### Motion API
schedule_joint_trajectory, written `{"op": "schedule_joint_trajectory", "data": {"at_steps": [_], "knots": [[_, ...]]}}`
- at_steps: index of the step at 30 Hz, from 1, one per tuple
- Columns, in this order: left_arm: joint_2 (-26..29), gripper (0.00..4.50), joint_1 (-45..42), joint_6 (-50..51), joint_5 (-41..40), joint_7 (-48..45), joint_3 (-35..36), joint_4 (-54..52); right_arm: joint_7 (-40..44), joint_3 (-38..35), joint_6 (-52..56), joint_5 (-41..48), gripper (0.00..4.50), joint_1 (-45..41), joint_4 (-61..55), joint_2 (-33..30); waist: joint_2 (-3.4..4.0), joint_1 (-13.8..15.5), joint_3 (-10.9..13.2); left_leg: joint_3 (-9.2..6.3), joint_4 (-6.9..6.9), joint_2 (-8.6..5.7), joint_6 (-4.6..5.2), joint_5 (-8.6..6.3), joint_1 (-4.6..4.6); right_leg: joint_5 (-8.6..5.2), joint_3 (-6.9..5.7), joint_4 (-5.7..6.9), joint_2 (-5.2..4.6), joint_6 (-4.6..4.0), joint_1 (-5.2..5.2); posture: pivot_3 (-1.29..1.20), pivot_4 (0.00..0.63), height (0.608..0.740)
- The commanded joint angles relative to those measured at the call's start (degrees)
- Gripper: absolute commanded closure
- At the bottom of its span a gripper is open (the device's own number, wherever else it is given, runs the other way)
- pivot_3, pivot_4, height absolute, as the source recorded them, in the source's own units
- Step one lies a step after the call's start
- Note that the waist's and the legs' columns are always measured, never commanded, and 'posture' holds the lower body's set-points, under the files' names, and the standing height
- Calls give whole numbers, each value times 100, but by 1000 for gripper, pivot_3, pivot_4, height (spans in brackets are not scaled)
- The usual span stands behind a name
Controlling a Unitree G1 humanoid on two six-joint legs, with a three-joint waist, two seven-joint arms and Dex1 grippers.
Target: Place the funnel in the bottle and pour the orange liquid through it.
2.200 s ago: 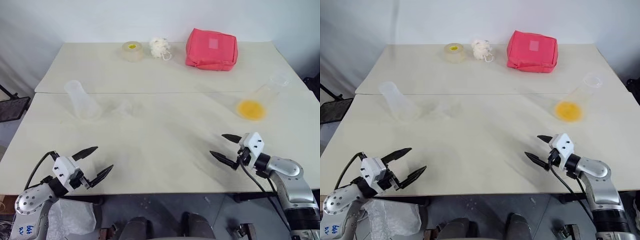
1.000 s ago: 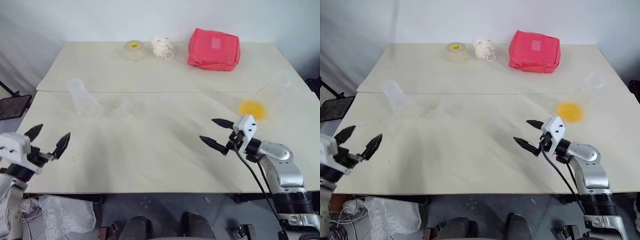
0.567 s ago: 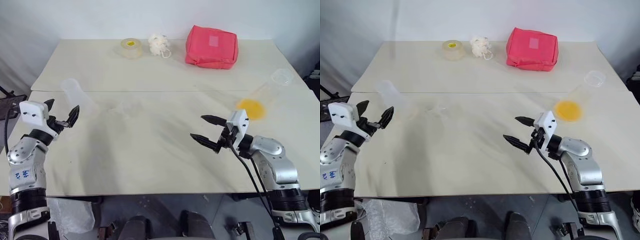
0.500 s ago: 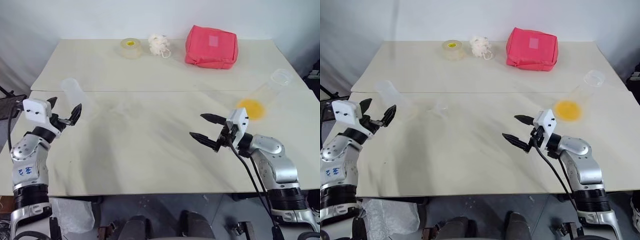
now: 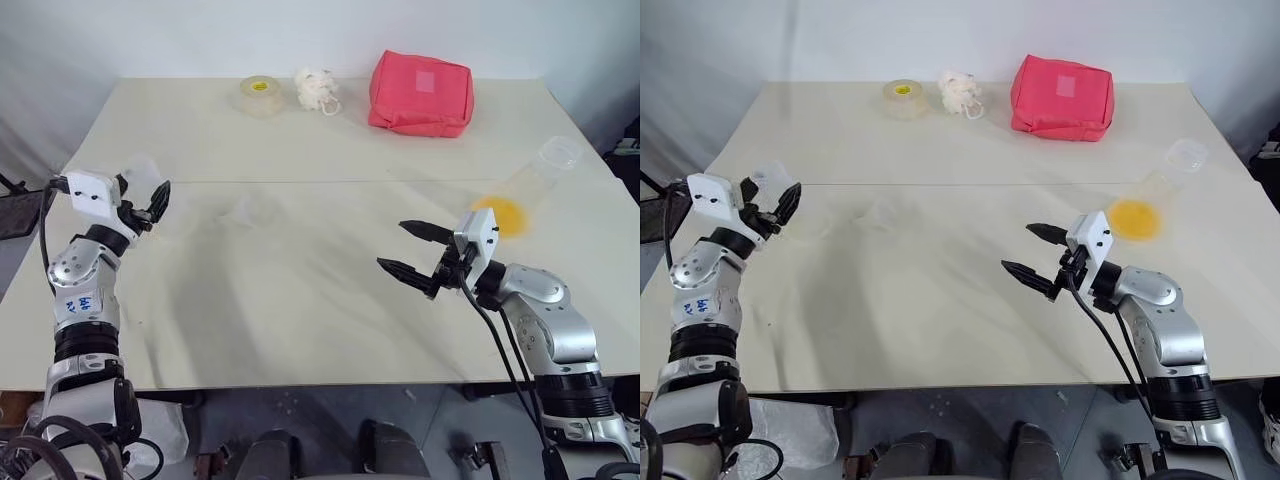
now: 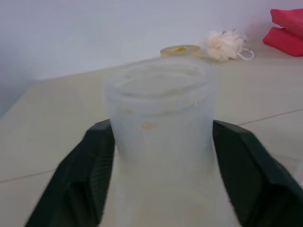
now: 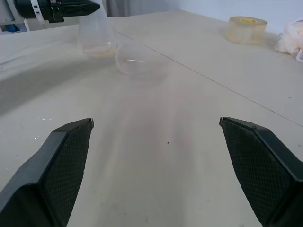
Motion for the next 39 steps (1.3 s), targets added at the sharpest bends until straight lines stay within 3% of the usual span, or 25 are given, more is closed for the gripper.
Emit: {"op": "schedule_joint_trajectory", "data": {"at_steps": [1, 10, 16, 22, 26, 33, 39], "knots": [[89, 2070, -79, -30, 17, 58, 36, -18, -26, -163, -63, 108, 0, -72, -196, -16, 0, -7, 0, 1, 1, 0, 0, 0, 0, 0, 1, -1, 0, 0, 0, 0, 150, 740], [592, 2081, 148, 769, -444, -758, 73, -1464, 229, -241, 27, 189, 0, -171, -74, -245, -18, -4, 10, -5, 2, 1, 0, 0, -5, 0, 1, 0, 2, 0, -3, 0, 150, 740], [656, 2082, -389, 1677, -793, -1380, -314, -2440, 658, -373, 106, 298, 0, -138, 66, -602, -19, 51, 11, -26, 12, 5, 1, 0, -14, 1, 5, 0, -2, 1, 2, 0, 150, 740], [-130, 2082, -944, 2427, -872, -1662, -1196, -2951, 939, -443, 107, 338, 0, -78, 161, -903, -19, 126, 11, -17, 14, -3, 1, 0, -14, 1, 5, -2, 1, 1, 2, 0, 150, 740], [-979, 2082, -1078, 2548, -793, -1717, -1772, -2977, 909, -610, 73, 335, 0, 49, 170, -973, -21, 138, 12, -7, 14, -2, 1, 0, -16, 0, 5, -5, 5, 1, 1, 0, 150, 740], [-2317, 2082, -1429, 1810, -187, -1817, -2527, -1571, 572, -1012, 99, 451, 0, 829, -452, -932, -27, 173, 16, 38, 19, -4, 1, 0, -22, 1, 2, -11, 5, 1, 2, 0, 150, 740], [-2583, 2082, -1541, 1191, 193, -2017, -2671, -705, 238, -1142, 158, 537, 0, 1234, -874, -880, -29, 139, 17, 58, 14, 3, 1, 0, -18, 0, 6, -12, 11, 0, -4, 0, 150, 740]]}}
